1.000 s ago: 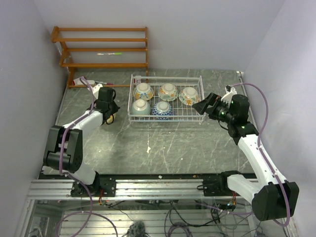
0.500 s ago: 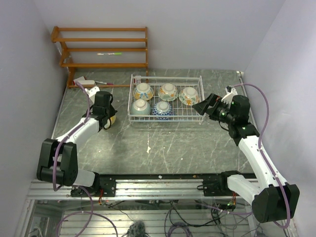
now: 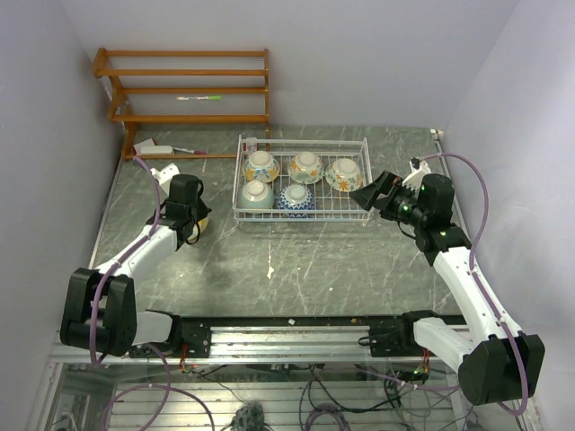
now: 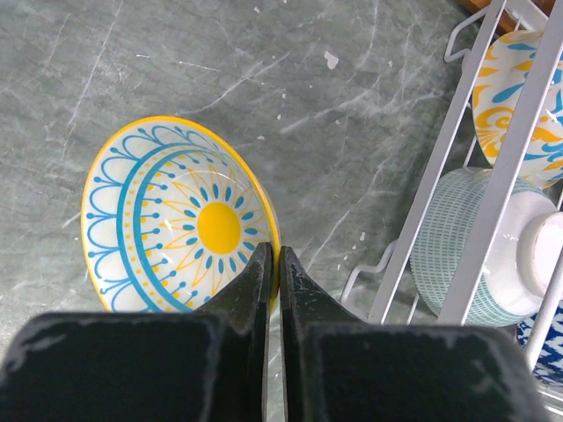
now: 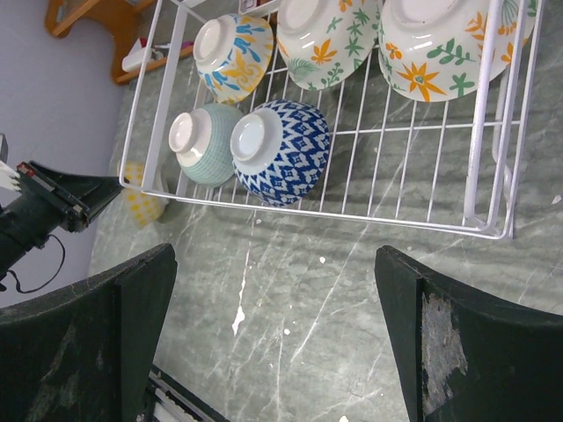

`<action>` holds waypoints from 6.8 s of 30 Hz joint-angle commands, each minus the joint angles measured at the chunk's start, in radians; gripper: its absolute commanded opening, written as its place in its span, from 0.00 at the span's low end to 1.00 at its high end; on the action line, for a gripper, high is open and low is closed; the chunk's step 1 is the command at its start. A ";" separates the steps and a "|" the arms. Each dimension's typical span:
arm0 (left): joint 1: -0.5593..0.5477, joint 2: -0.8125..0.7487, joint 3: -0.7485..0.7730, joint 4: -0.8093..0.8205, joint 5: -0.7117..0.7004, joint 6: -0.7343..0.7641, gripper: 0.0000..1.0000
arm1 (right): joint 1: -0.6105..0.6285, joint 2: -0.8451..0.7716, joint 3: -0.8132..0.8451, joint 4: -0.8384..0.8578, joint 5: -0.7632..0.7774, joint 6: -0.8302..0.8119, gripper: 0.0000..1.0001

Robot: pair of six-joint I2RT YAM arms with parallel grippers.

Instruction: Load the bowls into the dish rack

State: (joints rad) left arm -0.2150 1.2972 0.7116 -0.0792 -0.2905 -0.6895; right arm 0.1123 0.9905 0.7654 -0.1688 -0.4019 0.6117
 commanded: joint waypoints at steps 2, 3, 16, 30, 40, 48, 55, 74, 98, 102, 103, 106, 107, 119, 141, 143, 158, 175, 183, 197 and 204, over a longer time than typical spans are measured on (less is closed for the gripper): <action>-0.002 -0.004 -0.043 -0.044 -0.029 0.013 0.13 | -0.007 -0.013 -0.003 0.015 -0.009 0.002 0.96; -0.001 -0.003 -0.045 -0.043 -0.029 0.014 0.12 | -0.007 -0.012 -0.003 0.016 -0.009 0.001 0.96; -0.003 -0.173 -0.056 0.006 0.019 0.047 0.07 | -0.007 -0.019 0.004 0.003 0.002 -0.003 0.96; -0.003 -0.330 0.189 -0.030 0.157 -0.004 0.07 | -0.008 -0.047 0.094 -0.040 0.039 0.006 0.96; -0.106 -0.301 0.331 0.124 0.288 -0.109 0.07 | -0.016 -0.051 0.184 -0.023 0.035 0.060 0.96; -0.294 -0.071 0.369 0.409 0.309 -0.158 0.07 | -0.030 -0.072 0.222 -0.033 0.056 0.065 0.96; -0.403 0.162 0.421 0.636 0.332 -0.196 0.07 | -0.053 -0.118 0.266 -0.079 0.120 0.046 0.96; -0.540 0.570 0.528 0.970 0.418 -0.389 0.07 | -0.076 -0.141 0.241 -0.116 0.134 0.016 0.97; -0.570 0.790 0.536 1.127 0.373 -0.506 0.07 | -0.085 -0.146 0.193 -0.125 0.117 -0.002 0.97; -0.570 0.820 0.545 1.145 0.378 -0.520 0.07 | -0.085 -0.143 0.192 -0.124 0.117 -0.003 0.97; -0.569 0.829 0.545 1.154 0.377 -0.529 0.07 | -0.085 -0.142 0.191 -0.123 0.115 -0.003 0.97; -0.570 0.852 0.550 1.175 0.381 -0.551 0.07 | -0.085 -0.138 0.189 -0.123 0.112 -0.004 0.97; -0.569 0.858 0.552 1.180 0.383 -0.556 0.07 | -0.086 -0.138 0.187 -0.120 0.112 -0.003 0.97; -0.559 0.847 0.481 1.128 0.373 -0.554 0.07 | -0.086 -0.127 0.167 -0.099 0.092 0.003 0.97; -0.528 0.731 0.385 0.811 0.300 -0.452 0.34 | -0.089 -0.121 0.145 -0.086 0.077 0.008 0.97; -0.524 0.721 0.374 0.793 0.291 -0.440 0.39 | -0.090 -0.121 0.143 -0.084 0.075 0.010 0.97; -0.504 0.637 0.383 0.628 0.229 -0.343 0.57 | -0.091 -0.117 0.127 -0.066 0.055 0.020 0.97; -0.503 0.544 0.520 0.298 0.120 -0.184 0.64 | -0.093 -0.103 0.130 -0.034 0.027 0.033 0.97; -0.503 0.458 0.531 0.221 0.083 -0.114 0.64 | -0.092 -0.077 0.143 -0.018 -0.014 0.019 0.97; -0.512 0.153 0.471 -0.027 0.020 0.064 0.72 | 0.065 0.143 0.262 -0.104 0.011 -0.042 0.97; -0.512 -0.063 0.370 -0.136 -0.040 0.107 0.86 | 0.214 0.313 0.336 -0.126 0.268 -0.032 1.00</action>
State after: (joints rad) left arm -0.7235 1.3163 1.1252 -0.1192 -0.2672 -0.6346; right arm 0.3103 1.2324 1.0546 -0.2718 -0.2947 0.5854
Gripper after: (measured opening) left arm 0.822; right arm 0.993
